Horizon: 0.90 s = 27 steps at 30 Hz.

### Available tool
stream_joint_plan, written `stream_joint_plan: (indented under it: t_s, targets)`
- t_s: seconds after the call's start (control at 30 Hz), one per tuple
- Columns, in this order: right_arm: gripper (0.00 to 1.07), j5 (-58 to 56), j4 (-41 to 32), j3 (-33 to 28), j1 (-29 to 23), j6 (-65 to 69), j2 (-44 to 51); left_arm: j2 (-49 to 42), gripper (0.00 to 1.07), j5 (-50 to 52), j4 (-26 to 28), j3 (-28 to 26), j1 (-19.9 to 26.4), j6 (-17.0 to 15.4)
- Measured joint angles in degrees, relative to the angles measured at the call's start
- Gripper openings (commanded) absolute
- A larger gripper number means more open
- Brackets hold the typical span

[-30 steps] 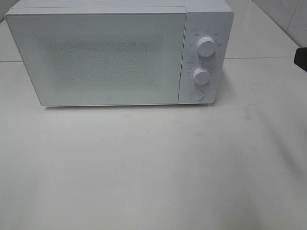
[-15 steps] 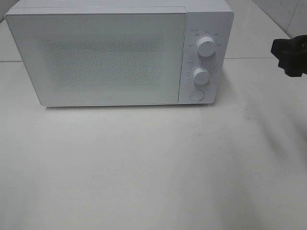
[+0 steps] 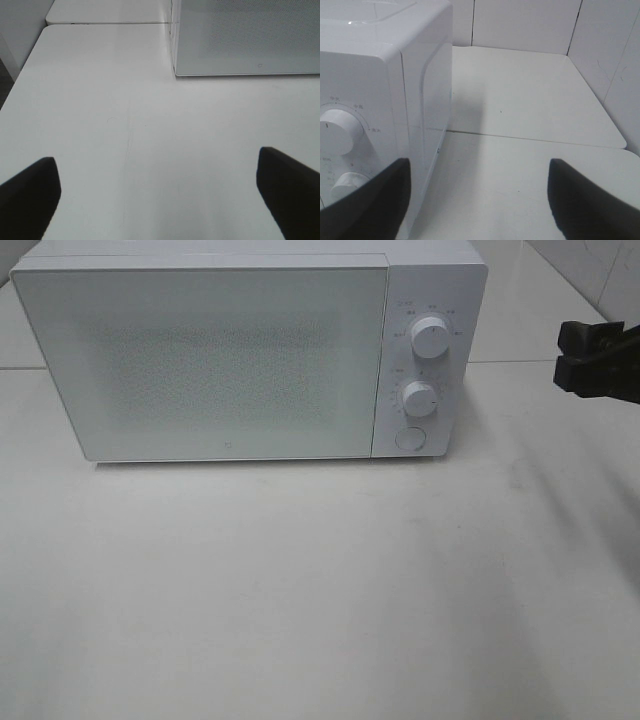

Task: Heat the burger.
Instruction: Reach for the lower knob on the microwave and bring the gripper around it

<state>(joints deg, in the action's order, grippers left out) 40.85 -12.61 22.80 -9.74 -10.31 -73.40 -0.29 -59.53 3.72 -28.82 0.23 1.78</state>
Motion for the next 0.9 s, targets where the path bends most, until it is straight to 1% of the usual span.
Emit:
stream_joint_plan:
  t_s: [0.03, 0.07, 0.1, 0.13, 0.17, 0.2, 0.27, 0.37, 0.43, 0.47, 0.53, 0.57, 0.6, 0.63, 0.7, 0.73, 0.77, 0.83, 0.9]
  targets:
    - [0.74, 0.00, 0.00, 0.00, 0.00, 0.00, 0.00, 0.00, 1.00, 0.00, 0.00, 0.00, 0.00, 0.00]
    - [0.74, 1.60, -3.50, -0.57, -2.06, -1.89, -1.32, 0.00, 1.00, 0.00, 0.00, 0.00, 0.00, 0.00]
    - [0.74, 1.60, -3.50, -0.57, -2.06, -1.89, -1.32, 0.00, 1.00, 0.00, 0.00, 0.00, 0.00, 0.00]
    - [0.74, 2.69, -4.93, -0.86, -3.38, -2.92, -1.95, 0.00, 1.00, 0.00, 0.00, 0.00, 0.00, 0.00]
    - [0.74, 4.58, -8.14, -1.26, -5.84, -4.41, -3.78, 0.00, 1.00, 0.00, 0.00, 0.00, 0.00, 0.00]
    - [0.74, 4.58, -8.14, -1.26, -5.84, -4.41, -3.78, 0.00, 1.00, 0.00, 0.00, 0.00, 0.00, 0.00]
    - [0.74, 7.39, -12.49, -1.43, -9.34, -5.73, -6.36, 0.00, 1.00, 0.00, 0.00, 0.00, 0.00, 0.00]
    - [0.74, 8.19, -13.75, -1.43, -10.49, -5.84, -7.16, 0.00, 1.00, 0.00, 0.00, 0.00, 0.00, 0.00]
    - [0.74, 11.75, -17.88, -1.43, -15.13, -6.25, -9.97, 0.00, 1.00, 0.00, 0.00, 0.00, 0.00, 0.00]
    - [0.74, 11.75, -17.88, -1.43, -15.13, -6.25, -9.97, 0.00, 1.00, 0.00, 0.00, 0.00, 0.00, 0.00]
    - [0.74, 13.98, -21.08, -1.43, -18.39, -6.36, -12.15, 0.00, 1.00, 0.00, 0.00, 0.00, 0.00, 0.00]
    - [0.74, 13.98, -21.08, -1.43, -18.39, -6.36, -12.15, 0.00, 1.00, 0.00, 0.00, 0.00, 0.00, 0.00]
    - [0.74, 15.24, -22.98, -1.43, -20.51, -6.36, -13.35, 0.00, 1.00, 0.00, 0.00, 0.00, 0.00, 0.00]
    - [0.74, 15.24, -22.98, -1.43, -20.51, -6.36, -13.35, 0.00, 1.00, 0.00, 0.00, 0.00, 0.00, 0.00]
    - [0.74, 17.19, -25.50, -1.38, -23.43, -6.42, -15.13, 0.00, 1.00, 0.00, 0.00, 0.00, 0.00, 0.00]
    - [0.74, 17.19, -25.50, -1.38, -23.43, -6.42, -15.13, 0.00, 1.00, 0.00, 0.00, 0.00, 0.00, 0.00]
    - [0.74, 18.33, -26.87, -1.38, -25.15, -6.47, -16.33, 0.00, 1.00, 0.00, 0.00, 0.00, 0.00, 0.00]
    - [0.74, 18.91, -27.67, -1.38, -26.01, -6.53, -16.96, 0.00, 1.00, 0.00, 0.00, 0.00, 0.00, 0.00]
    - [0.74, 20.97, -29.68, -1.32, -28.42, -6.70, -18.68, 0.00, 1.00, 0.00, 0.00, 0.00, 0.00, 0.00]
